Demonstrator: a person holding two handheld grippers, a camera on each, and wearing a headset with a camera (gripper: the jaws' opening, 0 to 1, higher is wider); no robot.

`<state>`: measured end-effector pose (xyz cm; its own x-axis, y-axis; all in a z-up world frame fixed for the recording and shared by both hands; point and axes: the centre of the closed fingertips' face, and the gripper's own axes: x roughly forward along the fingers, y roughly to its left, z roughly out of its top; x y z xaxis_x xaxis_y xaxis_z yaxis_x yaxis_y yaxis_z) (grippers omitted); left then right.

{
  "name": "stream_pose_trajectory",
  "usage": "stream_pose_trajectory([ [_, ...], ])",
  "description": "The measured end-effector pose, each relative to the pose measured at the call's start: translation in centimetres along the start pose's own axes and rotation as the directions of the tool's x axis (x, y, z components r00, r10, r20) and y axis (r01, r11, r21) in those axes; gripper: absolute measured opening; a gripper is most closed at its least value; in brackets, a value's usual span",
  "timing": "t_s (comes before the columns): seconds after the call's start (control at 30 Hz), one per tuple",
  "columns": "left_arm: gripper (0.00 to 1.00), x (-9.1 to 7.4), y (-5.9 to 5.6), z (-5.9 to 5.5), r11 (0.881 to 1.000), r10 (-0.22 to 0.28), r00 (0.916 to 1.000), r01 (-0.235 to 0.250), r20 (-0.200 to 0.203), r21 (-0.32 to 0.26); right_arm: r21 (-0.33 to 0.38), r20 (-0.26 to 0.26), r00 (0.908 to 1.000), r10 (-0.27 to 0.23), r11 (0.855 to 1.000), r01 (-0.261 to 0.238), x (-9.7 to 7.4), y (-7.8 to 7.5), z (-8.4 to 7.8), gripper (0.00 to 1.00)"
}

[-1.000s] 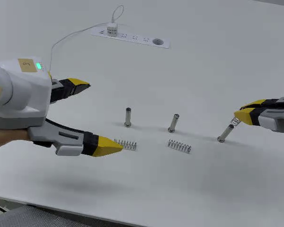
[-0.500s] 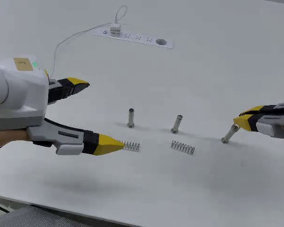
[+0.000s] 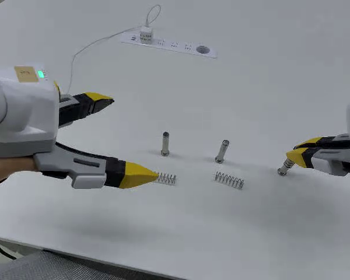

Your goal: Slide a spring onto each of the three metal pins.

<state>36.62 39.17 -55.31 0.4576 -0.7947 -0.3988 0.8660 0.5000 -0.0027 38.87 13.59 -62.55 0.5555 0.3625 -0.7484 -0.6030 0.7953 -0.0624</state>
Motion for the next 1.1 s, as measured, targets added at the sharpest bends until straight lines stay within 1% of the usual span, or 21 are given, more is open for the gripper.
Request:
stream_pose_trajectory([
  [0.23,1.0,0.0,0.3,-0.2,1.0,0.006,1.0,-0.006,-0.006,-0.003,0.014,-0.014,0.9999,0.001,1.0,0.0,0.6,0.1,-0.6,0.11],
  [0.3,0.99,0.0,0.3,-0.3,1.0,0.006,0.9999,-0.006,-0.009,-0.004,-0.001,-0.001,1.0,0.0,1.0,0.0,0.6,0.2,-0.6,0.11],
  [0.5,0.99,0.0,0.2,-0.4,1.0,0.006,0.9999,-0.006,-0.014,-0.007,0.002,-0.016,0.9999,0.002,1.0,-0.002,0.8,0.2,-1.0,0.12],
  [0.67,0.99,0.0,0.3,-0.2,1.0,0.008,0.9999,-0.008,-0.01,-0.004,0.002,-0.013,0.9999,0.0,1.0,0.0,0.8,0.2,-1.0,0.12],
  [0.73,0.99,-0.1,0.3,-0.2,1.0,0.009,0.9999,-0.009,-0.011,-0.003,-0.018,-0.013,0.9999,0.001,1.0,-0.001,0.7,0.1,-1.0,0.12],
  [0.77,0.99,-0.1,0.2,-0.1,1.0,0.008,0.9999,-0.008,-0.008,-0.005,-0.037,-0.01,0.9999,-0.004,0.999,0.003,0.7,0.0,-1.1,0.12],
  [0.8,0.99,-0.1,0.2,-0.1,1.0,0.007,1.0,-0.007,-0.007,-0.006,-0.037,-0.006,1.0,-0.005,0.999,0.005,0.6,0.0,-1.1,0.13],
  [0.83,0.99,-0.1,0.1,-0.2,1.0,0.005,1.0,-0.005,-0.008,-0.007,-0.033,0.0,1.0,-0.005,0.999,0.005,0.4,0.0,-1.0,0.13],
  [0.9,0.99,-0.1,-0.2,-0.1,1.0,0.0,1.0,0.0,-0.008,-0.004,-0.01,0.03,0.9996,0.001,1.0,-0.001,0.0,0.1,-0.6,0.14],
  [0.97,0.99,0.0,-0.2,0.0,1.0,-0.003,1.0,0.003,-0.008,0.001,-0.001,0.045,0.9989,-0.01,1.0,0.01,-0.4,0.0,-0.4,0.16],
  [1.1,0.99,0.1,-0.2,0.8,1.0,-0.004,1.0,0.004,0.007,0.009,-0.008,0.076,0.9966,-0.031,0.999,0.032,-1.6,-0.2,0.6,0.16],
])
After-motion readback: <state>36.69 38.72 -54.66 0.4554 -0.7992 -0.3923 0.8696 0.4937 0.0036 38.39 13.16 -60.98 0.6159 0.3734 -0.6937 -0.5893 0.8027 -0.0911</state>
